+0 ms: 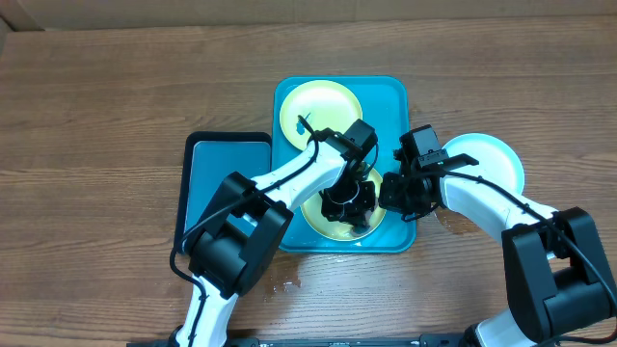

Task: Clean dirty plates on tray and stack at the side

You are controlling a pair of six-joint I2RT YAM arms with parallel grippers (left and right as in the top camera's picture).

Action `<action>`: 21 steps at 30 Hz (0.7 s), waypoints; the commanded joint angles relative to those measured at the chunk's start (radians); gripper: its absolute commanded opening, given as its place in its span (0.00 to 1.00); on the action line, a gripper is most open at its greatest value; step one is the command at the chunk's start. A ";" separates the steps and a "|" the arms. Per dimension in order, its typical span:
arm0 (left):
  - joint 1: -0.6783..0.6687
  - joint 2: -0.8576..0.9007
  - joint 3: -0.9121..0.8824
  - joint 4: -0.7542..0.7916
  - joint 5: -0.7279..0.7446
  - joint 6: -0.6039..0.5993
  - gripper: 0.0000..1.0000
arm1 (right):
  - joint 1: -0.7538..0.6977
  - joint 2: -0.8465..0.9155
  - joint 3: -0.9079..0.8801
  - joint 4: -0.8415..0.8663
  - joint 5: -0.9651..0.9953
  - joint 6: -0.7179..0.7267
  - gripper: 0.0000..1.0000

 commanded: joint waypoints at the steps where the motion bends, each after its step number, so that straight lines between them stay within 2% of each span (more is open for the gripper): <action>1: 0.036 0.018 -0.033 -0.055 -0.212 -0.033 0.04 | 0.008 0.024 -0.022 0.001 0.041 0.020 0.04; 15: 0.171 0.003 -0.028 -0.155 -0.582 -0.060 0.04 | 0.008 0.024 -0.022 0.000 0.041 0.019 0.04; 21: 0.193 0.003 0.023 -0.166 -0.601 -0.034 0.04 | 0.008 0.024 -0.022 -0.025 0.042 0.016 0.04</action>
